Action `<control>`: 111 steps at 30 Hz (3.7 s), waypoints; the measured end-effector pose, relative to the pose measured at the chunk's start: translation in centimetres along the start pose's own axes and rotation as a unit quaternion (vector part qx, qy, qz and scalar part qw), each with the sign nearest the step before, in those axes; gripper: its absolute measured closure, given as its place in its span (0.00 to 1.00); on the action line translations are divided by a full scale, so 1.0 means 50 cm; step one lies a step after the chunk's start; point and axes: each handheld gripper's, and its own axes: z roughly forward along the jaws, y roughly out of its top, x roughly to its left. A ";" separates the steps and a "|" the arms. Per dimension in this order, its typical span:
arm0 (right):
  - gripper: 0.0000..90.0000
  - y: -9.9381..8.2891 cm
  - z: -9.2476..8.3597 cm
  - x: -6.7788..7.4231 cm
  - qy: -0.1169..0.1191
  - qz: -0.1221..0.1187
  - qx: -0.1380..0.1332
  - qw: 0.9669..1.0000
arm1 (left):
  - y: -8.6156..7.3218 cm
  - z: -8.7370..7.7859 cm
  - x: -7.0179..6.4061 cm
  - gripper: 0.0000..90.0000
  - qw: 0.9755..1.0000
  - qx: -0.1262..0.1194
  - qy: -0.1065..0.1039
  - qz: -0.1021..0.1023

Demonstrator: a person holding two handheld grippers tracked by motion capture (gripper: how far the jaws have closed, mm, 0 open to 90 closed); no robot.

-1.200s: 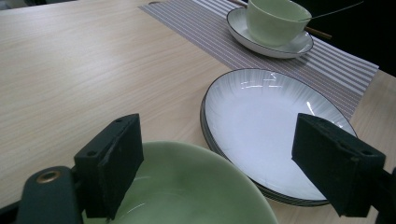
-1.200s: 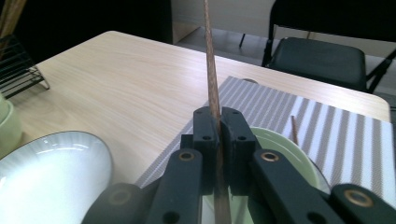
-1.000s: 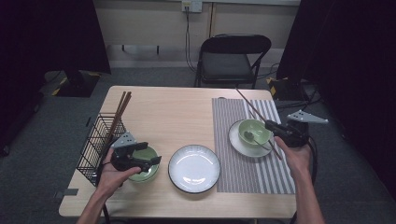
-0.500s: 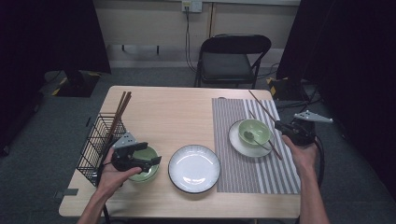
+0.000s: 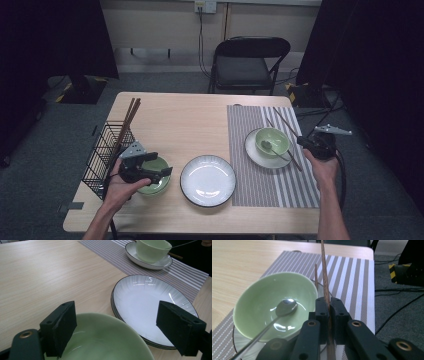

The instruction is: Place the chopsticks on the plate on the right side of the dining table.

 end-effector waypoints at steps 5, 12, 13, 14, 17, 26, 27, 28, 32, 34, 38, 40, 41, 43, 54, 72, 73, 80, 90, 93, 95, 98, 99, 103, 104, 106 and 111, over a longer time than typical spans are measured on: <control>0.95 -0.013 0.012 0.000 -0.012 -0.006 0.013 1.000 | 0.000 -0.003 -0.001 0.18 1.000 -0.001 0.000 -0.003; 0.95 -0.053 0.026 -0.005 -0.011 -0.001 0.026 1.000 | 0.001 -0.005 0.001 0.18 1.000 -0.001 0.002 0.001; 0.95 -0.059 0.031 -0.004 -0.010 0.000 0.030 0.999 | 0.002 -0.005 0.001 0.18 1.000 0.001 0.002 0.003; 0.95 -0.062 0.034 -0.003 -0.010 -0.002 0.033 0.999 | 0.002 -0.004 0.001 0.18 1.000 0.002 0.003 0.004; 0.95 -0.072 0.042 0.000 -0.008 -0.001 0.036 0.999 | 0.001 -0.001 -0.002 0.18 1.000 0.003 0.001 0.001; 0.94 -0.078 0.053 -0.001 -0.008 0.003 0.047 0.999 | 0.000 -0.002 0.000 0.18 1.000 0.000 0.002 -0.001; 0.94 -0.079 0.054 -0.001 -0.009 0.003 0.047 0.999 | 0.000 -0.002 0.000 0.18 1.000 0.000 0.001 -0.001; 0.94 -0.080 0.055 -0.001 -0.008 0.004 0.046 0.999 | 0.000 -0.003 0.001 0.18 1.000 0.001 0.002 0.000; 0.94 -0.080 0.056 -0.001 -0.005 0.007 0.047 0.999 | -0.001 -0.002 0.002 0.19 1.000 0.004 0.005 0.002; 0.93 -0.080 0.057 -0.002 -0.005 0.007 0.047 0.999 | -0.001 -0.001 0.001 0.19 1.000 0.003 0.004 0.000; 0.91 -0.079 0.059 -0.003 -0.004 0.009 0.049 0.999 | -0.002 -0.001 0.002 0.19 1.000 0.003 0.004 -0.003; 0.91 -0.078 0.059 -0.003 -0.005 0.009 0.049 0.999 | -0.002 -0.002 0.003 0.19 1.000 0.003 0.005 -0.001; 0.91 -0.078 0.059 -0.003 -0.002 0.009 0.050 0.999 | -0.002 -0.002 0.003 0.19 1.000 0.003 0.006 -0.001; 0.91 -0.077 0.058 -0.003 -0.002 0.010 0.050 0.999 | -0.002 -0.002 0.003 0.19 1.000 0.003 0.005 -0.003; 0.85 -0.069 0.043 0.003 0.010 -0.002 0.053 0.999 | -0.002 0.003 0.000 0.19 1.000 0.009 0.003 -0.001; 0.85 -0.072 0.051 0.014 0.011 -0.015 0.072 0.997 | -0.001 0.001 0.001 0.19 1.000 0.008 0.005 0.000; 0.86 -0.072 0.051 0.013 0.011 -0.015 0.074 0.997 | -0.001 0.001 0.001 0.19 1.000 0.009 0.004 0.001; 0.86 -0.061 0.056 0.014 0.008 -0.035 0.085 0.996 | -0.002 0.001 0.003 0.19 1.000 0.011 0.005 -0.003; 0.86 -0.044 0.064 0.010 0.016 -0.052 0.113 0.992 | -0.002 -0.002 0.002 0.19 1.000 0.011 0.004 -0.003; 0.86 -0.040 0.068 0.009 0.016 -0.058 0.118 0.991 | -0.002 -0.002 0.003 0.19 1.000 0.008 0.003 -0.003; 0.86 -0.035 0.071 0.010 0.017 -0.064 0.123 0.990 | -0.002 -0.002 0.002 0.19 1.000 0.010 0.005 -0.003; 0.86 -0.028 0.076 0.009 0.018 -0.075 0.132 0.988 | -0.002 -0.002 0.003 0.19 1.000 0.009 0.004 -0.003; 0.86 -0.026 0.078 0.009 0.019 -0.079 0.134 0.988 | -0.003 -0.002 0.003 0.19 1.000 0.009 0.003 -0.004; 0.86 -0.020 0.084 0.004 0.026 -0.082 0.139 0.987 | -0.004 -0.004 0.006 0.19 1.000 0.013 0.007 -0.002; 0.86 -0.019 0.085 0.003 0.028 -0.084 0.141 0.986 | -0.004 -0.004 0.006 0.19 1.000 0.013 0.006 -0.002; 0.86 -0.017 0.086 0.003 0.027 -0.085 0.144 0.986 | -0.004 -0.003 0.005 0.19 1.000 0.013 0.006 -0.002; 0.79 -0.018 0.075 0.000 0.027 -0.072 0.144 0.987 | -0.004 0.000 0.001 0.19 1.000 0.012 0.004 -0.003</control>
